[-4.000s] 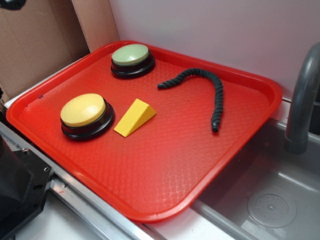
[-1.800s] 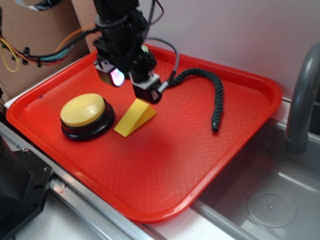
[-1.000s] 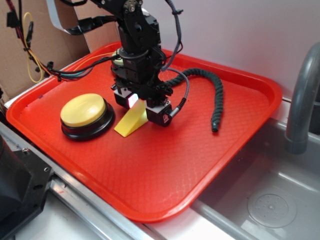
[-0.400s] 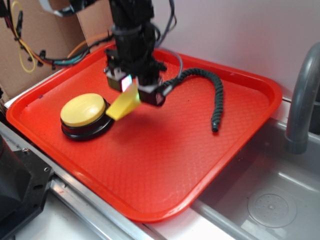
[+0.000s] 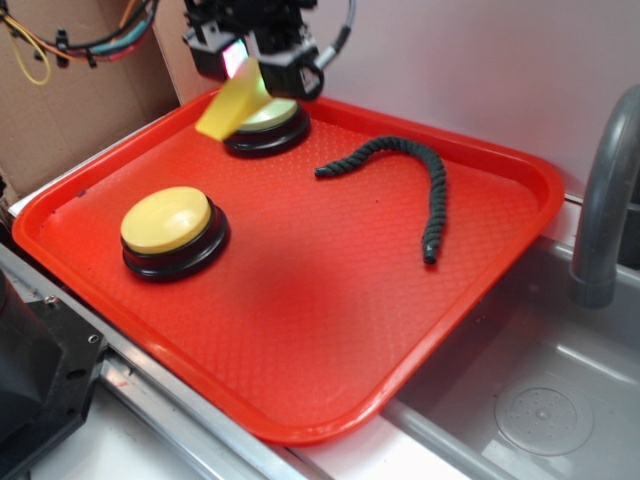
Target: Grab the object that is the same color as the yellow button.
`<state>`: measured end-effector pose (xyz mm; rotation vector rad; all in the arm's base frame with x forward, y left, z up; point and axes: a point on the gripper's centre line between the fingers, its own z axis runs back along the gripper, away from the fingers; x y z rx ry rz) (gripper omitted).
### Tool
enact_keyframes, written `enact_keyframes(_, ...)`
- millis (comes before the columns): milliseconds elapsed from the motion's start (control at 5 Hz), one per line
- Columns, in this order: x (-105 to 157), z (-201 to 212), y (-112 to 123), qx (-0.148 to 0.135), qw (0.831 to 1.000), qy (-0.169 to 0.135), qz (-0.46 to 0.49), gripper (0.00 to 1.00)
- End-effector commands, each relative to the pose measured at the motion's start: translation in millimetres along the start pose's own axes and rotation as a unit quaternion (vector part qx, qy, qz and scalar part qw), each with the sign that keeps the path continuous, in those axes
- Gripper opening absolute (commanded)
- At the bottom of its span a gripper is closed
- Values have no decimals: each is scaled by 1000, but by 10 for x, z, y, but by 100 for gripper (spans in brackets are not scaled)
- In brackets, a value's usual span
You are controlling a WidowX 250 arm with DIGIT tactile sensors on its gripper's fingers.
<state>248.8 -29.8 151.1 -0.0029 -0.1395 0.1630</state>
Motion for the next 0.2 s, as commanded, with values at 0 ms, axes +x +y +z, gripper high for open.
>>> enact_keyframes(0, 11, 244, 83, 0, 999, -35, -3, 0)
